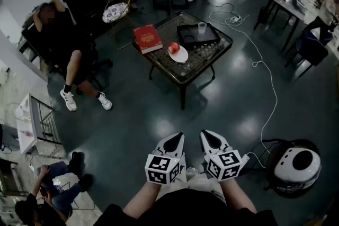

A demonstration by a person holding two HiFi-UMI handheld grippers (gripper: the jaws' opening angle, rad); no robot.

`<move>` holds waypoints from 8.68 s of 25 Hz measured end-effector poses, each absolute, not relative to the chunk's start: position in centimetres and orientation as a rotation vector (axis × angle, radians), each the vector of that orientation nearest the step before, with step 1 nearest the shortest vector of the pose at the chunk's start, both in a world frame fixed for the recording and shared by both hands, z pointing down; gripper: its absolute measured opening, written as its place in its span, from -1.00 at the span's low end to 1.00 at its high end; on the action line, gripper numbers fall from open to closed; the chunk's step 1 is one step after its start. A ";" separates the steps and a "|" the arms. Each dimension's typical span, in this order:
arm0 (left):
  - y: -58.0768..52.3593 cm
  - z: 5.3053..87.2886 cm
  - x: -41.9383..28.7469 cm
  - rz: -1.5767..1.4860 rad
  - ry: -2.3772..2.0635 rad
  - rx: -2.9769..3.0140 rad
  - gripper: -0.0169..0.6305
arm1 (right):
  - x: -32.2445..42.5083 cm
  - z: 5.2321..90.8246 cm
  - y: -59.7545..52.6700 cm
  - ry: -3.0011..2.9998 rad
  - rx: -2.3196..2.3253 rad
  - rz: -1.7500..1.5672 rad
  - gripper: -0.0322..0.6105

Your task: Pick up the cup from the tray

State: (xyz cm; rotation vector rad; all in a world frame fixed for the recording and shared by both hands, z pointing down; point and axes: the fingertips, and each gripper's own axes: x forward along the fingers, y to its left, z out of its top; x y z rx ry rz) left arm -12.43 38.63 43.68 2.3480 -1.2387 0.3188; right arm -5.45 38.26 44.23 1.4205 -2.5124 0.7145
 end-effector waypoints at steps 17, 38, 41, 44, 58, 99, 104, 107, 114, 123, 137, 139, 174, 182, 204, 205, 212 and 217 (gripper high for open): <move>43.3 44.1 -12.9 0.380 -1.287 2.348 -0.92 | -6.7 42.0 44.1 -2.601 1.395 0.585 -0.87; 43.7 44.5 -8.8 0.347 -1.331 2.301 -0.92 | -2.6 43.7 45.6 -2.589 1.285 0.617 -0.87; 43.4 44.2 -8.8 0.347 -1.345 2.295 -0.92 | -2.1 43.7 45.3 -2.587 1.299 0.626 -0.87; 42.9 44.0 -8.8 0.343 -1.348 2.286 -0.92 | -1.8 43.6 44.6 -2.591 1.310 0.630 -0.87; 36.4 44.9 -9.2 0.359 -1.360 2.275 -0.92 | -2.0 44.3 38.8 -2.578 1.292 0.641 -0.87; 6.1 44.6 -11.4 0.445 -1.203 2.343 -0.92 | -5.8 43.5 7.9 -2.476 1.399 0.652 -0.87; 3.2 44.7 -11.8 0.447 -1.191 2.352 -0.92 | -6.3 43.5 5.0 -2.472 1.408 0.651 -0.87; 1.6 44.8 -12.1 0.449 -1.186 2.360 -0.92 | -6.7 43.5 3.5 -2.471 1.416 0.651 -0.87; -1.0 45.4 -12.9 0.469 -1.168 2.365 -0.92 | -7.6 44.0 0.9 -2.461 1.424 0.663 -0.87; -2.7 45.6 -12.9 0.484 -1.149 2.364 -0.92 | -7.5 44.1 -0.4 -2.443 1.443 0.685 -0.87; -7.3 46.1 -10.0 0.503 -1.131 2.376 -0.92 | -4.3 44.5 -5.7 -2.423 1.479 0.697 -0.87; -8.5 46.3 -9.4 0.506 -1.133 2.374 -0.92 | -3.4 44.5 -7.1 -2.422 1.485 0.697 -0.87; -27.1 50.3 1.5 0.550 -1.216 2.263 -0.92 | 7.7 47.1 -26.3 -2.410 1.382 0.768 -0.87; -30.6 52.8 3.1 0.557 -1.222 2.246 -0.92 | 9.2 48.9 -28.7 -2.390 1.380 0.804 -0.87; -39.9 61.8 6.1 0.656 -1.277 2.198 -0.28 | 11.0 55.1 -32.7 -2.340 1.347 0.947 -0.87; -40.1 62.3 6.2 0.667 -1.279 2.192 -0.26 | 11.0 55.4 -32.8 -2.338 1.345 0.952 -0.87; -42.1 65.4 7.3 0.727 -1.271 2.173 -0.05 | 11.4 56.8 -33.2 -2.326 1.337 0.994 -0.87; -43.3 67.4 8.3 0.746 -1.265 2.173 0.06 | 11.8 57.8 -33.2 -2.314 1.340 1.027 -0.87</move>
